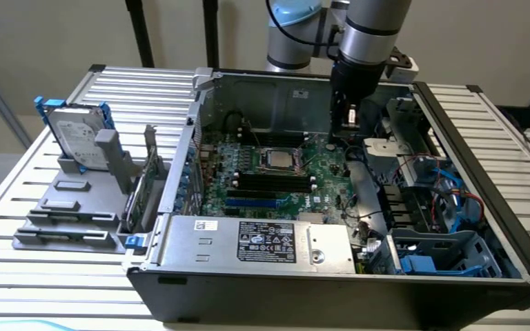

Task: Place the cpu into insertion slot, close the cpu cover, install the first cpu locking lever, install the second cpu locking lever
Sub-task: 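Close the cpu cover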

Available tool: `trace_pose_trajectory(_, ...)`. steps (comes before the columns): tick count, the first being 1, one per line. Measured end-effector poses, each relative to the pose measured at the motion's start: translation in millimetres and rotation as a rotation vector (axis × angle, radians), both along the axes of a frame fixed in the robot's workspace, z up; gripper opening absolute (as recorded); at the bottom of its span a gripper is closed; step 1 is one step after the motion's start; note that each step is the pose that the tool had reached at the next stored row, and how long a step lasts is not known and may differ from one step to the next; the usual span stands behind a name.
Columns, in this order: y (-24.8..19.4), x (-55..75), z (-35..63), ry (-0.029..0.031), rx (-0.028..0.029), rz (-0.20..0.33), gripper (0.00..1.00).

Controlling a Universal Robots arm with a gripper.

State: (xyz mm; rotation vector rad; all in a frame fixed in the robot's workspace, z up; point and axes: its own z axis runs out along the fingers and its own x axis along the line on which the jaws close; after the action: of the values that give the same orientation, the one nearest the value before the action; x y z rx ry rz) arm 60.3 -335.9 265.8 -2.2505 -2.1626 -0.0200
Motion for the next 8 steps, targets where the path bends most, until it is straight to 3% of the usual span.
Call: trace_pose_trajectory(8, 2.8, -3.1, -14.4, -0.0049, 0.0, 0.012, 0.11)
